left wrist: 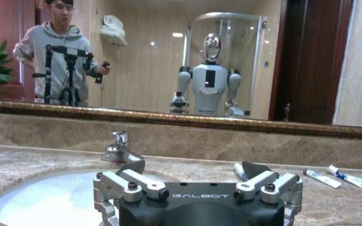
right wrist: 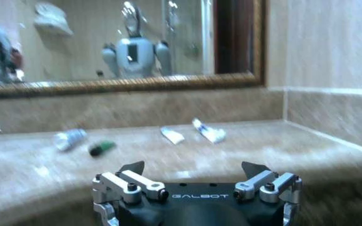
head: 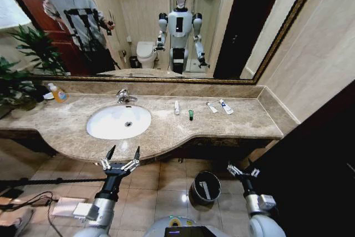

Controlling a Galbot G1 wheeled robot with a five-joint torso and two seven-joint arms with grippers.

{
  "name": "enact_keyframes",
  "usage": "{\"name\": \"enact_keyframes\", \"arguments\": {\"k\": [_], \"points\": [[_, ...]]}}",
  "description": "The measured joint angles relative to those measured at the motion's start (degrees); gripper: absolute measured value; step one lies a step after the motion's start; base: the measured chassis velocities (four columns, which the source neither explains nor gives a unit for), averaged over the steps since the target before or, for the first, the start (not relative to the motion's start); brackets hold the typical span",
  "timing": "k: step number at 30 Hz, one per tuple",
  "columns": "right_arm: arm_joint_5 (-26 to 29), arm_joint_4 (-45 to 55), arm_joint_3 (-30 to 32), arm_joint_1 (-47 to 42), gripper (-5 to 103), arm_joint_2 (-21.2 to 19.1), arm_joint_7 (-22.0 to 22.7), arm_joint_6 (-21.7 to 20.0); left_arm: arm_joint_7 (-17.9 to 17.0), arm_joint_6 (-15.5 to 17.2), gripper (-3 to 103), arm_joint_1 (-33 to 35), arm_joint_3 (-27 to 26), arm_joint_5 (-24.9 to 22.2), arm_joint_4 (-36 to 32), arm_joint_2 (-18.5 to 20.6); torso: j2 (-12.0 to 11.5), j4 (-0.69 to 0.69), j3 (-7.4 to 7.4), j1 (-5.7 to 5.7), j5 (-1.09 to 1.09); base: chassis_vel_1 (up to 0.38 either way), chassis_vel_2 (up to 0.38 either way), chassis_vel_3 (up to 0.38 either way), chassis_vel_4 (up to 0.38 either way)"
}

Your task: Pick up the trash from the sink and place it in the trash bin.

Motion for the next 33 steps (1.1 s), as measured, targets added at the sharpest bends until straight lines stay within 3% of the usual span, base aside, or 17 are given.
{"name": "enact_keyframes", "arguments": {"k": [9, 14, 18, 33], "points": [[-1.6, 4.7, -4.8, 5.7, 100, -2.1, 0.1, -5.6, 0.0, 0.0, 100, 0.0, 0.0, 0.0, 0.0, 0.0, 0.0, 0.00, 0.00, 0.00, 0.00, 0.000, 0.000, 0.000, 0.000], [-2.6, 2.5, -8.3, 10.8, 100, -4.4, 0.5, -7.9, 0.0, 0.0, 100, 0.0, 0.0, 0.0, 0.0, 0.0, 0.0, 0.00, 0.00, 0.00, 0.01, 0.000, 0.000, 0.000, 0.000], [-2.6, -0.1, -12.6, 16.3, 100, -5.3, 2.3, -12.0, 0.0, 0.0, 100, 0.0, 0.0, 0.0, 0.0, 0.0, 0.0, 0.00, 0.01, 0.01, 0.00, 0.000, 0.000, 0.000, 0.000], [-5.8, -11.9, -23.8, 29.4, 100, -4.0, 3.8, -15.2, 0.0, 0.0, 100, 0.0, 0.0, 0.0, 0.0, 0.0, 0.0, 0.00, 0.01, 0.00, -0.01, 0.000, 0.000, 0.000, 0.000]]}}
